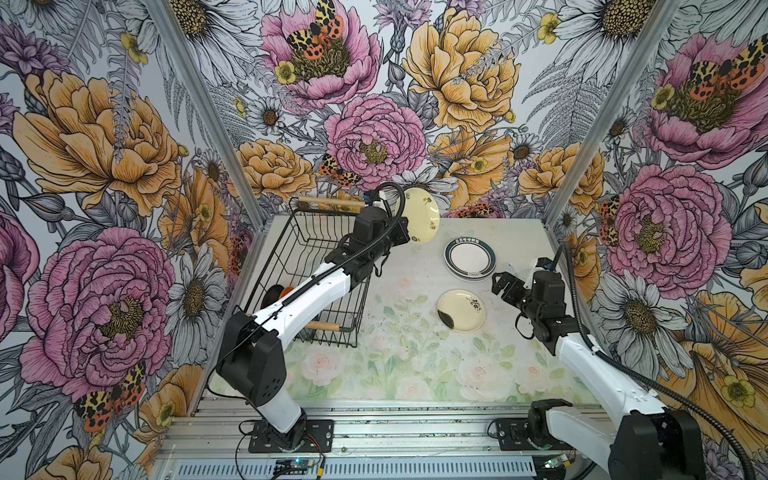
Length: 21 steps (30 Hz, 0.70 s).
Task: Unload the plates from the dish rack
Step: 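Lift the cream calligraphy plate up out of the rack with the left gripper, then carry the plate toward the right gripper while the right gripper grasps its rim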
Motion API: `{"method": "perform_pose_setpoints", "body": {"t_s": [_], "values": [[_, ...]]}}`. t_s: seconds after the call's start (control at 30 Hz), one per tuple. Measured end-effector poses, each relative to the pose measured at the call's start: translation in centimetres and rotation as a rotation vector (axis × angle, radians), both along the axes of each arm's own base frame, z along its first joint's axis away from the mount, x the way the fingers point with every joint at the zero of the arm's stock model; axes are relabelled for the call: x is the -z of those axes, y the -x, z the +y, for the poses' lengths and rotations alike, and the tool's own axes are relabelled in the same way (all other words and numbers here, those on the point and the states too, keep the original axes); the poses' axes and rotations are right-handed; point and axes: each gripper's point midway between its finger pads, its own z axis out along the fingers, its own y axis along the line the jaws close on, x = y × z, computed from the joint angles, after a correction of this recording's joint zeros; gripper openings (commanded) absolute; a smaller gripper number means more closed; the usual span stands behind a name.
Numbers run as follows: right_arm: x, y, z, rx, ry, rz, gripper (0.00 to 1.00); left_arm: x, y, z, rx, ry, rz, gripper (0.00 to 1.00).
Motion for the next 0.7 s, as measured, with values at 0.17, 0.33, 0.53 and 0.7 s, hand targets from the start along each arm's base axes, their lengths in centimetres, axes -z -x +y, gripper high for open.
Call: {"method": "perform_pose_setpoints", "body": {"t_s": [0.17, 0.33, 0.53, 0.7], "values": [[-0.8, -0.4, 0.8, -0.043, -0.032, -0.037, 0.99, 4.1, -0.7, -3.1, 0.04, 0.131, 0.13, 0.0], [-2.4, -1.1, 2.3, -0.102, -0.11, -0.108, 0.99, 7.2, 0.1, -4.9, 0.092, 0.238, 0.269, 0.0], [-2.4, -0.5, 4.0, -0.152, -0.255, -0.171, 0.99, 9.5, 1.9, -7.4, 0.19, 0.287, 0.402, 0.0], [-2.3, 0.4, 5.0, -0.181, -0.369, -0.176, 0.99, 12.4, 4.9, -8.9, 0.261, 0.24, 0.558, 0.0]]}}
